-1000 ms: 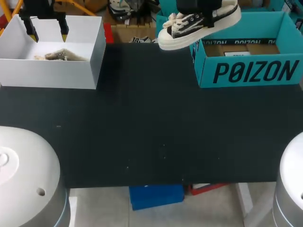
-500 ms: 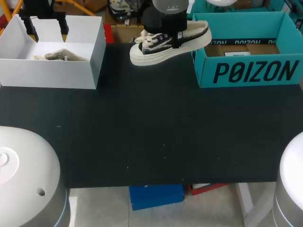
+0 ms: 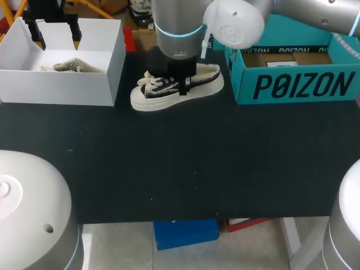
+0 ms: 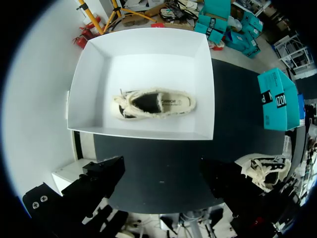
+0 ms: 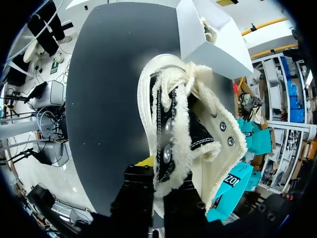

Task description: Take the shoe out of the shoebox, open the shoe tongue, remove and reinsert the insole, then place the shoe into the shoebox

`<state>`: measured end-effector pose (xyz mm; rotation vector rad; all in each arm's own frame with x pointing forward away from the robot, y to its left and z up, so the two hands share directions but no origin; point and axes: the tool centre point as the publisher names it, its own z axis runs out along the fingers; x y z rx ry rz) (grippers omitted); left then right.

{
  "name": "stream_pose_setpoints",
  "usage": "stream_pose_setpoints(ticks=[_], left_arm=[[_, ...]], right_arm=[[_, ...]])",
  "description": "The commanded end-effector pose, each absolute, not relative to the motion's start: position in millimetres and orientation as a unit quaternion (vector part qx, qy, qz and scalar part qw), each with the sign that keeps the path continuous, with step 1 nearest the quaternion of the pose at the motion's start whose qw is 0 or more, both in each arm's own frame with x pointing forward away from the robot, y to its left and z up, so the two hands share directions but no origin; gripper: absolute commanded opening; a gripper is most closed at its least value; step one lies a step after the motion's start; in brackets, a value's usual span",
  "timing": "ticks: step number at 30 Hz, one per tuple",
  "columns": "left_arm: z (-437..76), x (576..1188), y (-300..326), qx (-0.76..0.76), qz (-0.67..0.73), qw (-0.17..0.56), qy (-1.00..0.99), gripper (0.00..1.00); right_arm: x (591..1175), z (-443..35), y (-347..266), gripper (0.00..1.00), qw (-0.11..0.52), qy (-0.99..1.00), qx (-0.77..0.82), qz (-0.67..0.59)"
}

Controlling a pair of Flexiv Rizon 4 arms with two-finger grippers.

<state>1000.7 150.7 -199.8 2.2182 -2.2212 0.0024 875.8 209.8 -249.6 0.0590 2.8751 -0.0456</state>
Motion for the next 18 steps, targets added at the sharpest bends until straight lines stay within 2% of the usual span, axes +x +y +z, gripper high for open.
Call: stream_pose_setpoints(ticks=[1,18], left_arm=[[-199.6,1000.7,150.3,0.707,0.0,0.001,-0.707,1.0],[-199.6,1000.7,150.3,0.707,0.0,0.001,-0.707,1.0]], right_arm=[[872.6,-276.4,224.6,0.0,0.128,0.992,0.012,-0.007],[874.9,-341.5,234.6,0.0,0.101,0.995,-0.011,0.008]])
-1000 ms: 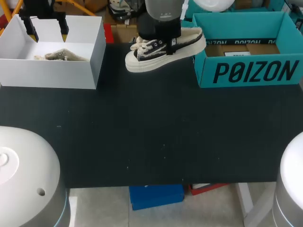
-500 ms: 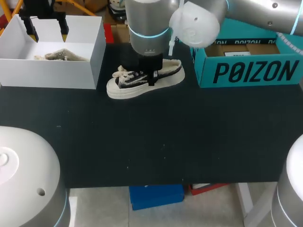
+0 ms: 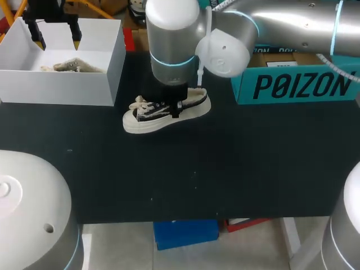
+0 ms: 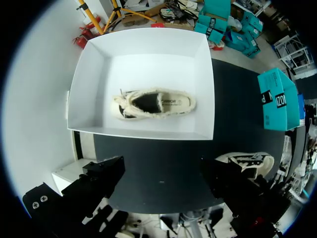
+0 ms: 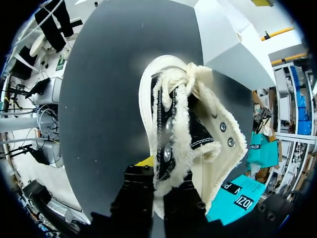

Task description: Take the shoe out of the shoebox, open the shoe tongue, remove and reinsert the insole, then place the shoe into the shoebox

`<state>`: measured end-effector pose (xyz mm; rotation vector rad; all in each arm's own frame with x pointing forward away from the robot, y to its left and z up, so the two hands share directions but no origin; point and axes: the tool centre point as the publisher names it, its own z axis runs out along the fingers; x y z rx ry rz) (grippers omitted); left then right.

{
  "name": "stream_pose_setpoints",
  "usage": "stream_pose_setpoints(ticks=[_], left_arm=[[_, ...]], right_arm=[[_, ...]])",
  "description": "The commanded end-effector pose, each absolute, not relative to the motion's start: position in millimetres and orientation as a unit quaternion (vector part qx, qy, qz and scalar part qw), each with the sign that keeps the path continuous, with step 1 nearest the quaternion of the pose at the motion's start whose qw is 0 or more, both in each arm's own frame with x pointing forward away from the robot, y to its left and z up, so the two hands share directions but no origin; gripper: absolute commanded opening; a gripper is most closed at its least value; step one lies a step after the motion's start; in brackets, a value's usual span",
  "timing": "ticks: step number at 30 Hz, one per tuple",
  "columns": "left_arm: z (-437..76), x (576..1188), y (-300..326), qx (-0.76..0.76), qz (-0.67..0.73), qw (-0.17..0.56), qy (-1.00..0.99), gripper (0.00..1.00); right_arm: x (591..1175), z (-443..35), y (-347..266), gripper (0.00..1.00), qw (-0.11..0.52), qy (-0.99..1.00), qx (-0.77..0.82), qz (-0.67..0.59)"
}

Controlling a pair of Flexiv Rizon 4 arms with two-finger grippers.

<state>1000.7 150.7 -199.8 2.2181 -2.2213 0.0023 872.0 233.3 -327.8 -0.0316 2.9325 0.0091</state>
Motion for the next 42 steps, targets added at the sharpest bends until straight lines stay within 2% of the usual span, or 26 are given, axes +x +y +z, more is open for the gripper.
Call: stream_pose_setpoints(ticks=[1,30,37,38,39,40,42], left_arm=[[-199.6,1000.7,150.3,0.707,0.0,0.001,-0.707,1.0],[-199.6,1000.7,150.3,0.707,0.0,0.001,-0.707,1.0],[-199.6,1000.7,150.3,0.707,0.0,0.001,-0.707,1.0],[-199.6,1000.7,150.3,0.707,0.0,0.001,-0.707,1.0],[-199.6,1000.7,150.3,0.707,0.0,0.001,-0.707,1.0],[-199.6,1000.7,150.3,0.707,0.0,0.001,-0.707,1.0],[-199.6,1000.7,150.3,0.707,0.0,0.001,-0.707,1.0]], right_arm=[[874.7,-344.9,234.4,0.0,0.1,0.995,-0.018,0.003],[845.5,-418.8,221.6,0.0,0.056,0.998,-0.023,0.009],[843.1,-420.3,215.5,0.0,0.051,0.998,-0.022,0.012],[842.5,-418.2,214.2,0.39,0.049,0.998,-0.025,0.011],[841.6,-415.6,213.2,0.89,0.048,0.998,-0.031,0.008],[840.8,-411.8,211.7,1.0,0.049,0.998,-0.03,0.008],[839.2,-404.1,209.0,1.0,0.049,0.998,-0.031,0.006]])
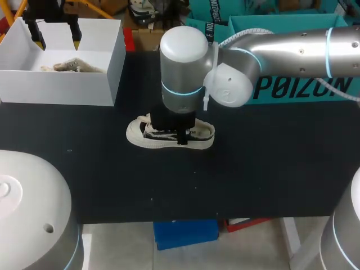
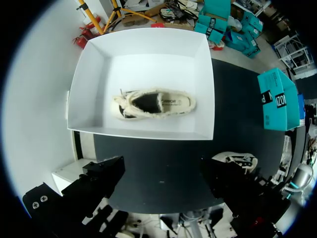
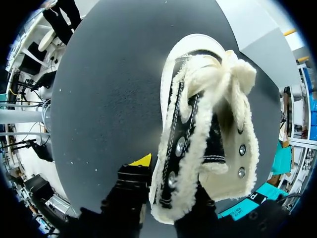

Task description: Take the shoe out of the shoebox, open the shoe tongue, remove and reinsert the insole, then place the shoe into the shoebox

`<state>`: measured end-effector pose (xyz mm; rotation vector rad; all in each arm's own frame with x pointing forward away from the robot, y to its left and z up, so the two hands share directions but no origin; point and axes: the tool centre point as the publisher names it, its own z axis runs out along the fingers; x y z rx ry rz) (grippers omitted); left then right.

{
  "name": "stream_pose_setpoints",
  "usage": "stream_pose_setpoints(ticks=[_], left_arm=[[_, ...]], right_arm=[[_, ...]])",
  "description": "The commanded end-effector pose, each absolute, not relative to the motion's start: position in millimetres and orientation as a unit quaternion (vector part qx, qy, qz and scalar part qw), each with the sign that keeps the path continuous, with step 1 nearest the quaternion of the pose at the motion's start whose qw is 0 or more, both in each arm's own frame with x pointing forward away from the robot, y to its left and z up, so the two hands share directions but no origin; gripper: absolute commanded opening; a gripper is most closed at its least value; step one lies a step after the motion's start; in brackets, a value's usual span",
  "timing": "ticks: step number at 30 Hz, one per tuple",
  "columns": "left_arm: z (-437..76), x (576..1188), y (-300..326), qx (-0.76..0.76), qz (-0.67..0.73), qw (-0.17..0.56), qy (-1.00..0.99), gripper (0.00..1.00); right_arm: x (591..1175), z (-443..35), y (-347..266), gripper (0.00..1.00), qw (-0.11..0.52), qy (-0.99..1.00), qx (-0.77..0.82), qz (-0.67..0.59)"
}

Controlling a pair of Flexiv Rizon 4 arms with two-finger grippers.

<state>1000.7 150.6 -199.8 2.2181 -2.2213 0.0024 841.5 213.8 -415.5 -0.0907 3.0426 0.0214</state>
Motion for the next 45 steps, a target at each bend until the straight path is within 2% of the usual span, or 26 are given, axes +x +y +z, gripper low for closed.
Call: stream_pose_setpoints(ticks=[1,17,31,45], left_arm=[[-199.6,1000.7,150.3,0.707,0.0,0.001,-0.707,1.0],[-199.6,1000.7,150.3,0.707,0.0,0.001,-0.707,1.0],[-199.6,1000.7,150.3,0.707,0.0,0.001,-0.707,1.0],[-199.6,1000.7,150.3,0.707,0.0,0.001,-0.707,1.0]], right_arm=[[838.4,-400.8,207.2,1.0,0.047,0.998,-0.033,0.005],[839.2,-316.1,166.6,1.0,0.049,0.998,0.023,0.024],[845.0,-295.9,164.7,1.0,0.117,0.982,0.009,0.147],[845.0,-295.9,164.7,1.0,0.117,0.982,0.009,0.147]])
